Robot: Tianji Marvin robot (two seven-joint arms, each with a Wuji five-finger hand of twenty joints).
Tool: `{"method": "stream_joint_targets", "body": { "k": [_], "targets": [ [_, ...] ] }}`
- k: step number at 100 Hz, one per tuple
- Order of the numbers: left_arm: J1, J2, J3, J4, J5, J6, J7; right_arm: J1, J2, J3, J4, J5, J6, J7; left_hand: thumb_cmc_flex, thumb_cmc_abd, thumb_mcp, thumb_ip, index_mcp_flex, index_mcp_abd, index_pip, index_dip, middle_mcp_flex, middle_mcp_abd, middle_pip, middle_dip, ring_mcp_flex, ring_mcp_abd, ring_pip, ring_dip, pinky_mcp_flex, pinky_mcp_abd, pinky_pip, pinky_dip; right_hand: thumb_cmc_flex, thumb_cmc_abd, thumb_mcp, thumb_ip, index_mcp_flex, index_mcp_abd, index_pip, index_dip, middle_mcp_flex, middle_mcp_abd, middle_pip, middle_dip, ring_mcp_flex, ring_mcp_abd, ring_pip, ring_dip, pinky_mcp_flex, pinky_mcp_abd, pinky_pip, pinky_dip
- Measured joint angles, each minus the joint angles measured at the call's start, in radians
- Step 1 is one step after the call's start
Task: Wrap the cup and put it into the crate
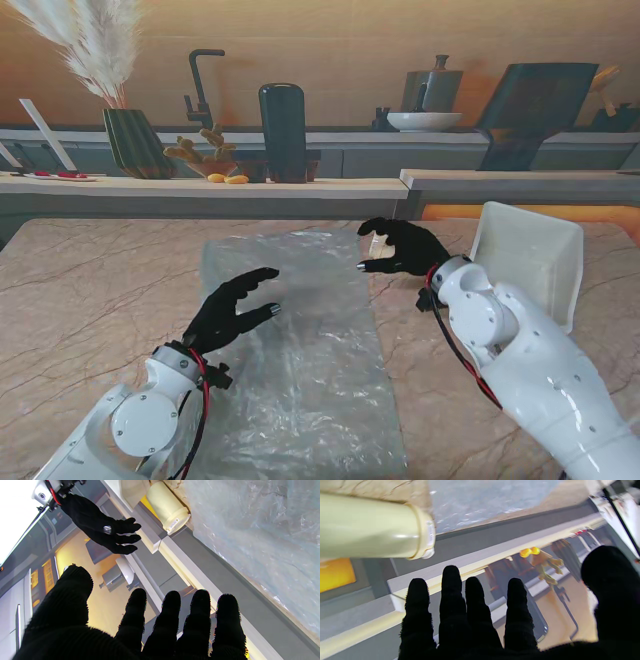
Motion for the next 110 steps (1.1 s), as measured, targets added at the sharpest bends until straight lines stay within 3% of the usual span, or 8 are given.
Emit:
{"method": "stream_joint_targets", "body": {
  "k": [31, 46, 76, 93, 100, 110],
  "targets": [
    [0.001, 0.005, -0.002, -0.011, 0.02, 0.036, -0.028, 0.246, -0.001, -0.199, 0.253, -0.018, 0.056, 0.009, 0.0, 0.0, 0.0, 0.0, 0.0, 0.0, 0.0, 0.0, 0.0, 0.0, 0.0, 0.0, 0.0, 0.0, 0.0, 0.0, 0.002, 0.0, -0.001, 0.0, 0.021, -0.001, -0.002, 0.002, -0.069, -0.001, -0.006, -0.033, -0.111, 0.003, 0.027, -0.02, -0.111, 0.018, -0.048, -0.078, -0.001, -0.001, 0.0, -0.025],
    [0.002, 0.008, -0.009, -0.012, 0.028, 0.054, -0.033, 0.344, -0.016, -0.311, 0.361, -0.047, 0.109, -0.044, 0.0, 0.0, -0.002, 0.0, 0.0, 0.0, 0.0, 0.0, 0.011, 0.0, -0.001, 0.0, 0.009, 0.0, 0.003, 0.002, 0.005, 0.0, -0.001, 0.0, 0.021, -0.012, -0.002, 0.002, -0.095, -0.001, -0.005, -0.049, -0.151, 0.02, 0.04, -0.021, -0.147, 0.036, -0.044, -0.101, -0.001, -0.003, 0.0, -0.048],
    [-0.004, 0.007, -0.009, -0.004, 0.01, 0.074, -0.025, 0.491, -0.085, -0.494, 0.615, 0.032, 0.132, -0.116, 0.0, 0.0, -0.012, 0.0, 0.0, 0.0, 0.0, 0.0, 0.011, 0.0, -0.001, 0.0, 0.009, 0.0, 0.003, 0.012, 0.006, 0.0, -0.001, 0.0, 0.021, -0.012, -0.002, 0.002, -0.107, -0.001, 0.015, -0.066, -0.174, 0.031, 0.075, -0.028, -0.164, 0.043, -0.02, -0.115, -0.012, -0.012, 0.01, -0.071],
    [-0.004, 0.006, -0.009, -0.003, 0.011, 0.087, -0.017, 0.56, -0.154, -0.598, 0.813, 0.124, 0.117, -0.178, 0.0, 0.0, -0.013, 0.0, 0.0, 0.0, 0.0, 0.0, 0.011, 0.0, -0.001, 0.0, 0.024, 0.0, 0.015, 0.013, 0.006, 0.0, -0.001, 0.0, 0.02, -0.012, -0.002, 0.002, -0.132, 0.013, 0.016, -0.077, -0.185, 0.048, 0.084, -0.028, -0.164, 0.062, 0.001, -0.115, -0.024, -0.015, 0.036, -0.072],
    [-0.004, 0.006, -0.007, -0.003, 0.01, 0.096, -0.015, 0.588, -0.182, -0.639, 0.89, 0.141, 0.096, -0.179, 0.001, 0.0, -0.023, 0.0, 0.0, 0.0, 0.0, 0.0, 0.011, 0.0, -0.002, 0.0, 0.024, 0.0, 0.015, 0.022, 0.006, 0.0, -0.001, 0.0, 0.02, -0.012, -0.002, 0.002, -0.194, 0.025, -0.024, -0.1, -0.185, 0.051, 0.085, -0.028, -0.164, 0.073, 0.004, -0.116, -0.025, -0.015, 0.044, -0.073],
    [-0.008, 0.005, -0.002, 0.001, 0.006, 0.105, -0.014, 0.621, -0.211, -0.696, 0.964, 0.174, 0.061, -0.147, 0.001, 0.0, -0.025, 0.0, 0.0, 0.0, 0.0, 0.0, 0.011, 0.0, -0.002, 0.0, 0.024, 0.0, 0.015, 0.023, 0.01, 0.0, -0.001, 0.0, 0.02, -0.012, -0.002, 0.002, -0.184, 0.018, -0.011, -0.1, -0.185, 0.062, 0.085, -0.028, -0.144, 0.076, 0.028, -0.116, -0.024, -0.015, 0.062, -0.083]
  ]
}}
